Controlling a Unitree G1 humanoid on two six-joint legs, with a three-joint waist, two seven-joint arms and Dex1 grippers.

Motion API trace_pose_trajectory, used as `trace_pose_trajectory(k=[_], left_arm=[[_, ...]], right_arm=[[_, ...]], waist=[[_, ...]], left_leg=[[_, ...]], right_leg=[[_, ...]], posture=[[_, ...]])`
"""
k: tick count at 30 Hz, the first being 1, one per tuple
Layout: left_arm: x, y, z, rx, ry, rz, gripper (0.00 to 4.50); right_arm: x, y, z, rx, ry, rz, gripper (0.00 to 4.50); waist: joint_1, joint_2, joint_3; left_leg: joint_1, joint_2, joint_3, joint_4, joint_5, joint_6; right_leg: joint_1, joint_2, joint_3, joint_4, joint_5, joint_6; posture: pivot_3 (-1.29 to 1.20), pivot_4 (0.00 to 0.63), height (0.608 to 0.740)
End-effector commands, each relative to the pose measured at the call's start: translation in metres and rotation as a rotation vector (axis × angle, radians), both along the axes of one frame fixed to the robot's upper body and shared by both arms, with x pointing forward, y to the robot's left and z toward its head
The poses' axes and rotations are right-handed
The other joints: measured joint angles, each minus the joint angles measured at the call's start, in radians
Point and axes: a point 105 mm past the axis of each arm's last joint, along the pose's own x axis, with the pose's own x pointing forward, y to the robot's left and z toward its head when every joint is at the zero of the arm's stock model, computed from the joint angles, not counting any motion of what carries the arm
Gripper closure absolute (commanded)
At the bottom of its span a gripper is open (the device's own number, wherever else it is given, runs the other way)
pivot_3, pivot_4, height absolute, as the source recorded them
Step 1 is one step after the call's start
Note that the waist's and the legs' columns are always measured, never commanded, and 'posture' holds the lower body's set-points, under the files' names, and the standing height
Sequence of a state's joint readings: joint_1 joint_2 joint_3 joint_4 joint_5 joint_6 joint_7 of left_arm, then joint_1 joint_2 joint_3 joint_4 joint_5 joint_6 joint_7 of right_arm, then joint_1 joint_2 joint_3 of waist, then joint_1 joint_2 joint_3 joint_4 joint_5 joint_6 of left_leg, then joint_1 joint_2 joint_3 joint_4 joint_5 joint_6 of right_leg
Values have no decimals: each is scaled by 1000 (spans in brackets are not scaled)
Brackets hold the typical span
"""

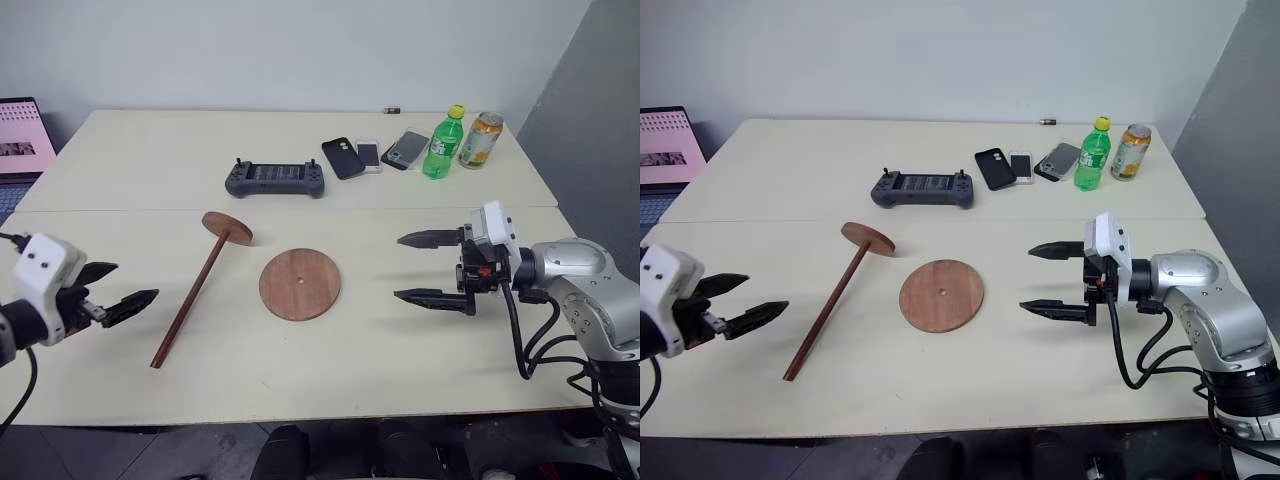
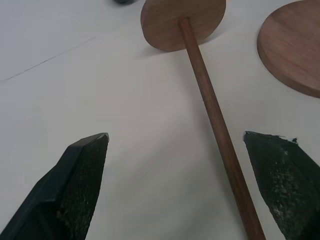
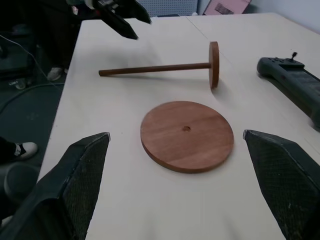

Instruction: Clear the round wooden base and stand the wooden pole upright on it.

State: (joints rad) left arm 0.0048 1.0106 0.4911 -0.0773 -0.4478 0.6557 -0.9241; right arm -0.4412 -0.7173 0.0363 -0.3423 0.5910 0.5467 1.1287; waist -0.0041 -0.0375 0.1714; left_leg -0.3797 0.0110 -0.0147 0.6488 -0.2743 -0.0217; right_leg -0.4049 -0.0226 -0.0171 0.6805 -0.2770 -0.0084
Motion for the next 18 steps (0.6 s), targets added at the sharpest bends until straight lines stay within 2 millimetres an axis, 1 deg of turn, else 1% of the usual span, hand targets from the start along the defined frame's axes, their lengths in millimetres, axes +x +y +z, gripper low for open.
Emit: trace_pose_trajectory(k=[1,3,4,8,11,15,18], left_arm=[[22,-6,9,15,46,20,0],[34,-13,14,-28,70,23,0],[40,-21,16,-29,87,0,0],[56,-38,23,-47,127,-36,0],[66,-55,21,-44,188,-62,0],[82,-60,14,-35,236,-25,0],[87,-62,6,-21,276,-22,0]], right_arm=[[-13,21,9,56,-1,81,7],[-16,27,10,63,-6,101,7],[-17,28,8,62,-11,107,7],[-20,30,3,59,-21,116,7],[-24,34,0,71,-18,128,7],[-31,40,1,105,-18,163,7],[-32,41,2,108,-27,170,7]], waist=[[0,-1,0],[0,-1,0],[0,-1,0],[0,-1,0],[-2,-2,1],[-3,-2,1],[-6,-2,1]], left_leg=[[0,0,-1,0,0,0],[-1,0,-1,0,0,0],[-1,0,-1,1,0,0],[-2,-1,-1,2,0,0],[-3,-1,-2,2,0,0],[-2,-1,-2,2,0,0],[-2,-1,-2,2,0,0]], right_leg=[[0,0,-1,0,0,0],[0,0,-1,1,0,0],[0,0,-1,1,0,0],[-1,0,-2,0,0,1],[-1,0,-2,0,0,1],[-1,1,-1,1,0,1],[-1,1,-1,1,0,1]], posture=[[0,150,740],[0,150,740],[0,150,740],[0,150,740],[0,150,740],[0,150,740],[0,150,740]])
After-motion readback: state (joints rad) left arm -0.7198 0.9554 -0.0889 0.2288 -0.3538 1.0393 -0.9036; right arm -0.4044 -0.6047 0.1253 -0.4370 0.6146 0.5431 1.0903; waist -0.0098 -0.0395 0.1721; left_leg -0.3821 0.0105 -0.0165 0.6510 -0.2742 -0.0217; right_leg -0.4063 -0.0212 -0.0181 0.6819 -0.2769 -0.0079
